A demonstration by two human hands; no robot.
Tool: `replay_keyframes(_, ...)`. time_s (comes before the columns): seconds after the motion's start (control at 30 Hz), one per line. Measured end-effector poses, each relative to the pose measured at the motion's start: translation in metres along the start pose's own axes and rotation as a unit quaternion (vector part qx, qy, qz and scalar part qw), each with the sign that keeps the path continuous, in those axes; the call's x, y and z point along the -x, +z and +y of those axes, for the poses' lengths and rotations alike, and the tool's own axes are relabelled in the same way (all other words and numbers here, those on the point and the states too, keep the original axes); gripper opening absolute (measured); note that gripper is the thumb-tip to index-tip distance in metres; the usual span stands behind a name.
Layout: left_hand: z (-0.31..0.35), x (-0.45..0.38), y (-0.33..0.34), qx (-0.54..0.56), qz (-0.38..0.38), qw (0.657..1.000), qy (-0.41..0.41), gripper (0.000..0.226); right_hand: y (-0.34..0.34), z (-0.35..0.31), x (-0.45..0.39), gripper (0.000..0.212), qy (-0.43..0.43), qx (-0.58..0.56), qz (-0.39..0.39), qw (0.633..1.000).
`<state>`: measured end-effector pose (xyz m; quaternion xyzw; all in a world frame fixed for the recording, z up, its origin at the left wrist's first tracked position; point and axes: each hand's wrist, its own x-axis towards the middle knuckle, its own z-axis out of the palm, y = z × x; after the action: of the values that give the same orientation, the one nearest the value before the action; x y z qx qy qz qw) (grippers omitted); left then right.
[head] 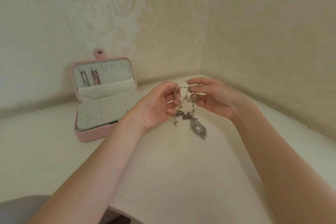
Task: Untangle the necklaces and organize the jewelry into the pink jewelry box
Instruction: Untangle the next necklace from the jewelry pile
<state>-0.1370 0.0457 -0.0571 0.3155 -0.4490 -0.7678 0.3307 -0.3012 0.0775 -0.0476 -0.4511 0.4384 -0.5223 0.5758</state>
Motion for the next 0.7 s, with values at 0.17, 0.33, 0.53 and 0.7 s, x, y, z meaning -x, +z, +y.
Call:
replay_keyframes(0.17,-0.0017,0.0023,0.0053,-0.047,-0.013,0.998,-0.035,0.013,-0.0021,-0.0005,-0.0006,0.019,-0.013,-0.040,0.032,0.999)
replay_keyframes(0.33,0.0011,0.0038,0.0050,-0.019,-0.017,0.998,-0.059,0.015,-0.0013,-0.0012,-0.0013,0.018,-0.061,0.008,0.062,0.996)
replay_keyframes(0.53,0.0001,0.0066,0.0040,-0.071,-0.060,0.994,-0.058,0.018,-0.0010,0.0057,-0.0014,0.020,-0.137,0.225,0.081,0.961)
replay_keyframes(0.7,-0.0017,0.0025,0.0021,-0.122,0.010,0.992,-0.010,0.011,-0.0006,0.0061,-0.0011,0.023,-0.146,0.304,0.088,0.937)
